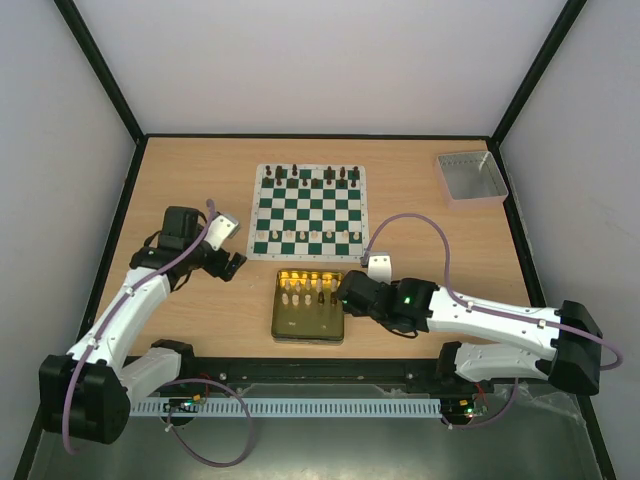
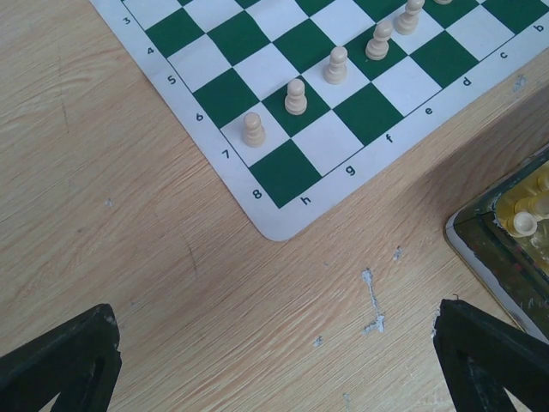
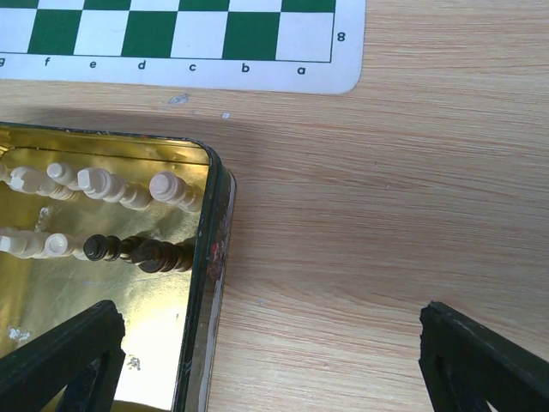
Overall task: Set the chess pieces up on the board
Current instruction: Move the storage box to the center of the board.
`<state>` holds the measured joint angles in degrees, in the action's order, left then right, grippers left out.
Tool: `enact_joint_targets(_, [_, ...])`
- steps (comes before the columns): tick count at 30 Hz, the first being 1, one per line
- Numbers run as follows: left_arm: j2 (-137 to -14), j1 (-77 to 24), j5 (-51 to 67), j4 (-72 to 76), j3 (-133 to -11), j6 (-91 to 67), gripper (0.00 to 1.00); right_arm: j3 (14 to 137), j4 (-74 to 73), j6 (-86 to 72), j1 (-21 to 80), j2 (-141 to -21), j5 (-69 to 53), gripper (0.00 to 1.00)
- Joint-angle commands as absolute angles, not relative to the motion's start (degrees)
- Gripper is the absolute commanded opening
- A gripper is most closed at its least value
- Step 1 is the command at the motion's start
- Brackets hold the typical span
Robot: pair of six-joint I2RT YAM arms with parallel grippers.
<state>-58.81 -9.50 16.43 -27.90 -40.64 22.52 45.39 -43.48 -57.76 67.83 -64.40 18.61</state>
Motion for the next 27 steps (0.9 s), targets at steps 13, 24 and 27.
enact_joint_targets(13, [-59.5,-9.9,12.6,-26.8,-39.3,21.1,1.0,46.9,-42.6,-58.6,68.2,-65.7,21.3,0.93])
enact_joint_targets(24, [-64.9,-3.4,11.9,-25.8,-40.7,19.5,1.0,45.3,-32.3,-58.3,68.2,-76.2,12.0,0.9])
enact_joint_targets(27, [-66.2,0.1,14.4,-26.1,-41.1,20.1,1.0,45.1,-30.7,-58.9,68.2,-78.2,11.8,0.82])
